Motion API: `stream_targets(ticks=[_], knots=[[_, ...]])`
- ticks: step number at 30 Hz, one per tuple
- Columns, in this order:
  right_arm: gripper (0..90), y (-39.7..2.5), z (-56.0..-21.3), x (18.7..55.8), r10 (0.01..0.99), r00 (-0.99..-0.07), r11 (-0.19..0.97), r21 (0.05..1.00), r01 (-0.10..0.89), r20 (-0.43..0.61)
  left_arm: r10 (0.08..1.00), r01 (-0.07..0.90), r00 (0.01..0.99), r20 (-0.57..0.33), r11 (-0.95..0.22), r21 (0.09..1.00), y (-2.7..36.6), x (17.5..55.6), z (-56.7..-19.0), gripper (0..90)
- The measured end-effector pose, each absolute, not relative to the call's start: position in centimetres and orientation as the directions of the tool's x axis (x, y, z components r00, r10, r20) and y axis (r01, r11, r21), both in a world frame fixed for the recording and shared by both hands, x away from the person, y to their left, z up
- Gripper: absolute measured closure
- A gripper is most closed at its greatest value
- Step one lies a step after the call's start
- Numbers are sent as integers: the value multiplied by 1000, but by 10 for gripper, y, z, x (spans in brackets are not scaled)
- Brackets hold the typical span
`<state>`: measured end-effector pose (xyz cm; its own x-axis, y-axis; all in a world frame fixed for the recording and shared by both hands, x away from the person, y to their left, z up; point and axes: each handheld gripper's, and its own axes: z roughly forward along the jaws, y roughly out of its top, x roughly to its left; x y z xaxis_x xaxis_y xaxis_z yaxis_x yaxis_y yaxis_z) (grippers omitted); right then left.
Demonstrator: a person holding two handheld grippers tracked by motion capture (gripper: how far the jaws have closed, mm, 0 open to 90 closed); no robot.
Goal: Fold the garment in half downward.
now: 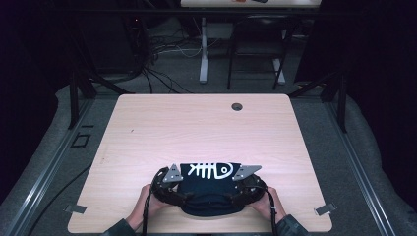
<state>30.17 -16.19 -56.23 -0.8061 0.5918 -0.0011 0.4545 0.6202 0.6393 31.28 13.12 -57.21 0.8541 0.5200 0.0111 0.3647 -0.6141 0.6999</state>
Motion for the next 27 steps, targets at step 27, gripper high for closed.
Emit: stream_targets(ticks=[27], knots=[[137,-196,-550,300,690,-723,469,737,486,38,613,421,788,-64,-459,782,173,319,-557,28]])
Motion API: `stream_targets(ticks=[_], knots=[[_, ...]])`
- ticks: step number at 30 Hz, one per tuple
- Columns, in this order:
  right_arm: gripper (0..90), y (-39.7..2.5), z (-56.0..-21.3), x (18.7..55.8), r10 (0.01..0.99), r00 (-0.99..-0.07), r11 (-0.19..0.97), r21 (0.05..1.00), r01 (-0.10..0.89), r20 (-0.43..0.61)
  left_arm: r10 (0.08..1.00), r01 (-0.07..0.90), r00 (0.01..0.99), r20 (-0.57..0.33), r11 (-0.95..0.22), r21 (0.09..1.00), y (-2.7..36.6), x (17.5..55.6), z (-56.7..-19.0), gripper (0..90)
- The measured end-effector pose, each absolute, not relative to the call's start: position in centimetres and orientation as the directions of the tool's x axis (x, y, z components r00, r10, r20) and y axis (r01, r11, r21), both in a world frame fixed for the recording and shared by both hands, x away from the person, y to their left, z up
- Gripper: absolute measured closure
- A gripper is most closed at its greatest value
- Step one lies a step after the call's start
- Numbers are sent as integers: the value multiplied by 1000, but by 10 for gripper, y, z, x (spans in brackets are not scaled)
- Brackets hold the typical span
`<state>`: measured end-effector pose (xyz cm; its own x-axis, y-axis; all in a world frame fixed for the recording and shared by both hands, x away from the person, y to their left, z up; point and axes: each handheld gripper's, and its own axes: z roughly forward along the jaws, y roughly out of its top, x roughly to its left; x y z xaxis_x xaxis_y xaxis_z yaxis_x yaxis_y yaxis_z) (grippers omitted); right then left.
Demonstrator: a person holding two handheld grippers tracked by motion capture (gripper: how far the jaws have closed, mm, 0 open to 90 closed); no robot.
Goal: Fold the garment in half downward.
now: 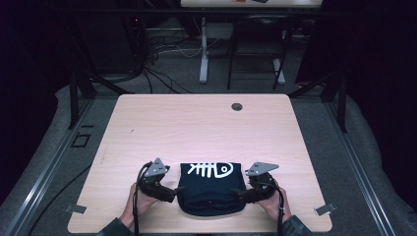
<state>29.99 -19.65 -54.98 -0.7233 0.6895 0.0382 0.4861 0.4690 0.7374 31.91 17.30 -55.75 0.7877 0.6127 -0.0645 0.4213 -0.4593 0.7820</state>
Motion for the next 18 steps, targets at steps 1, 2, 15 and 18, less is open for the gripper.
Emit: stream_targets(ticks=[1,2,15,18], knots=[[138,-201,-549,300,703,-711,461,739,490,33,626,428,777,-61,-455,781,177,319,-558,28],[137,-207,-548,300,710,-704,460,737,495,30,653,431,757,-32,-461,776,185,319,-559,27],[137,-251,-561,295,816,-578,420,701,576,-13,739,506,673,7,-468,725,217,321,-576,15],[137,-254,-561,295,819,-574,421,699,578,-19,734,504,679,13,-479,719,216,320,-576,14]])
